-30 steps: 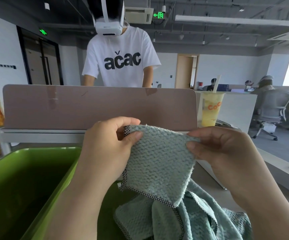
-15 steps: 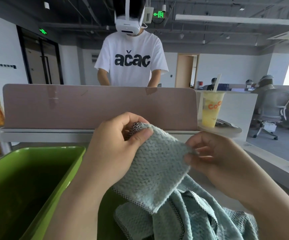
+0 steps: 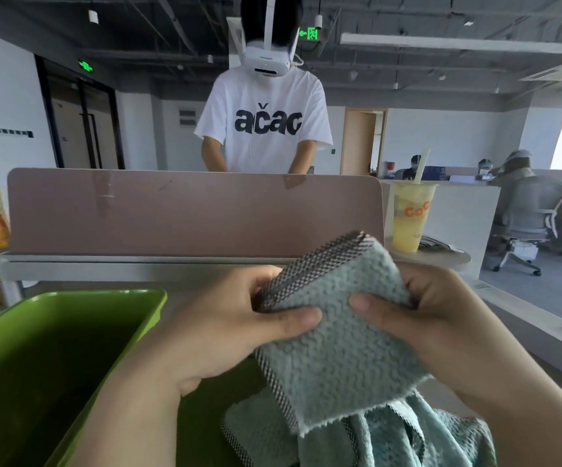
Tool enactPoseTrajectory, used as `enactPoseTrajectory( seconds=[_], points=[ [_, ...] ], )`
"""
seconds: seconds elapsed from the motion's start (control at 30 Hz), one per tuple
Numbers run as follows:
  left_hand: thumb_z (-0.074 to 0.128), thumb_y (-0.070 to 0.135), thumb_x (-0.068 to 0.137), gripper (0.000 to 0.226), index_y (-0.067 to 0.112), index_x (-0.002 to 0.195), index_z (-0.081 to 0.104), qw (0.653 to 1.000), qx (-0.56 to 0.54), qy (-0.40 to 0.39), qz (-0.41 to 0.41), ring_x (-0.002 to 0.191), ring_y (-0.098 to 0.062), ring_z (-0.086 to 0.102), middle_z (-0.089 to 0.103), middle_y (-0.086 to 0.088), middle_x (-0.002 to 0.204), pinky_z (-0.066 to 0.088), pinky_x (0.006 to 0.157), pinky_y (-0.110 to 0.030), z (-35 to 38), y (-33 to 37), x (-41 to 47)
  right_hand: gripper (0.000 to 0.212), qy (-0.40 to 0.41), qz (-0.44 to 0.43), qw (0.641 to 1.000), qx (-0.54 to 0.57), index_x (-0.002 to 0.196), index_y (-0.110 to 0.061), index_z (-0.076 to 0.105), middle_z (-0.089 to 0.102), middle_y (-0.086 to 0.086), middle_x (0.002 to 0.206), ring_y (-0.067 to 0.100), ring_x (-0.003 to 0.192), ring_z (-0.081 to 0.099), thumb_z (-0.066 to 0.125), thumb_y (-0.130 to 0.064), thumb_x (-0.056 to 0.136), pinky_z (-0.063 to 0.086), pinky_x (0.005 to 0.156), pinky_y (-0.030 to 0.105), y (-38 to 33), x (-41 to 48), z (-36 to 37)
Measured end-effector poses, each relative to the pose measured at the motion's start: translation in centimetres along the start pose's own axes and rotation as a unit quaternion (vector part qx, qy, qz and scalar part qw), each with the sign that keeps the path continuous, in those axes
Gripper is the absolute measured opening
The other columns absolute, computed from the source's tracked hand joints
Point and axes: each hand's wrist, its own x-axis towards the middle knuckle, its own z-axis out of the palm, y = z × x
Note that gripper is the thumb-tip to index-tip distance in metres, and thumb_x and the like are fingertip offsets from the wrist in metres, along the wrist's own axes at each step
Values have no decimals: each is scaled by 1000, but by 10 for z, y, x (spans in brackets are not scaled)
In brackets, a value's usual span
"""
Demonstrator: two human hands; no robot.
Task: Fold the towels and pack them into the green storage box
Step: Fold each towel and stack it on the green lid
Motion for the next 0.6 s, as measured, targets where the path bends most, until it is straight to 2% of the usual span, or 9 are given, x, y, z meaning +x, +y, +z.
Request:
enactPoseTrajectory(
  seconds=[0.07,0.13,0.2,0.27,0.37,0.43,0.5,0.57,0.6],
  points=[
    [83,47,57,45,27,96,73,999,-28,28,5,98,-9,69,76,9,100,47,98,-42,-3,0,0,17,10,0,999,31,86,-19,73,77,5,86,27,80,73,73,-29,73,56,77,48,2,0,-5],
    [78,40,53,41,24,90,75,996,-62,61,22,93,-11,71,77,6,96,47,95,-38,-4,1,0,15,6,2,998,56,85,-18,74,77,5,87,27,82,73,75,-26,73,57,77,45,7,1,-9],
    [77,39,52,38,24,87,75,990,-95,95,44,89,-13,72,77,3,93,49,89,-37,0,5,0,12,1,7,995,98,81,-19,76,78,3,85,18,79,73,71,-20,71,57,71,31,11,2,-10],
    [78,39,51,40,23,87,75,978,-145,134,61,88,-19,73,77,-1,92,51,90,-44,5,8,1,14,-5,7,991,137,78,-21,78,78,1,82,13,76,73,69,-23,67,54,66,21,14,2,-9],
    [77,37,54,42,19,92,73,961,-207,171,71,89,-26,73,76,-5,93,51,92,-53,13,11,6,33,-21,12,987,158,90,-14,75,77,7,94,23,89,73,81,-36,65,57,78,33,18,4,-6],
    [75,36,56,42,22,96,70,955,-215,188,75,90,-24,73,76,-3,94,52,91,-52,16,12,8,26,-2,11,984,177,95,-11,72,76,8,95,25,91,72,76,-22,71,56,82,40,17,5,-3],
    [74,39,56,41,29,95,69,958,-190,197,83,88,-19,73,76,2,92,53,89,-49,17,12,8,40,34,0,981,190,110,-17,63,75,6,95,21,88,72,70,-13,70,56,75,33,9,5,-1],
    [72,41,60,36,34,95,67,965,-150,196,90,86,-12,72,76,8,91,55,86,-43,16,10,7,55,69,-22,977,202,119,-27,55,75,5,96,20,85,72,69,-17,66,57,69,29,4,4,-1],
    [70,41,63,33,35,96,66,967,-133,194,95,86,-9,72,75,11,91,55,85,-41,15,10,6,54,77,-38,978,190,118,-31,56,74,6,98,22,85,72,70,-23,67,58,69,31,2,3,-1]
  ],
)
